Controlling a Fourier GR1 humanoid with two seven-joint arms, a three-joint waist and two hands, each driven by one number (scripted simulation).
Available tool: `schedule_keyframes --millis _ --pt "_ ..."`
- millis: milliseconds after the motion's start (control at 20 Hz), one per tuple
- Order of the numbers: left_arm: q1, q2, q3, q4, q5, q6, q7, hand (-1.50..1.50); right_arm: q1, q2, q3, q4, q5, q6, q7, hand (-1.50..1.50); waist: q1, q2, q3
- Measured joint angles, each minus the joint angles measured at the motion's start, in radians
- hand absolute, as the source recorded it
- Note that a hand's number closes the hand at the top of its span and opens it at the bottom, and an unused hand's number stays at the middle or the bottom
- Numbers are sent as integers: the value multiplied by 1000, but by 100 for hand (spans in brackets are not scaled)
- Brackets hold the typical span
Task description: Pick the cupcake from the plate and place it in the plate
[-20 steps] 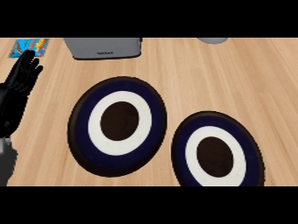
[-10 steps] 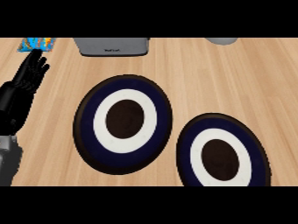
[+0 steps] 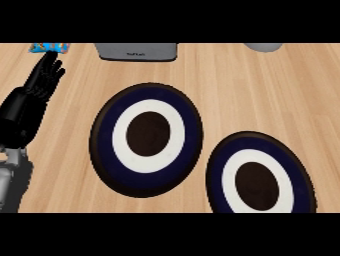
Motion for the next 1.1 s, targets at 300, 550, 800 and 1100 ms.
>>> schedule_keyframes --millis 300,550,800,1100 --pt "-21 -5 -6 13 -2 -7 -5 0 -142 -68 47 29 -131 21 117 150 18 6 0" --pt "-22 -11 -15 7 -2 -12 -2 0 -221 -89 34 58 -206 46 175 150 38 9 -1" --pt "-38 -17 -23 4 -3 -13 1 0 -278 -95 15 95 -286 59 204 150 50 14 0" --pt "-55 -23 -26 13 -4 -16 -1 0 -343 -61 -29 169 -374 16 226 -150 62 21 1"
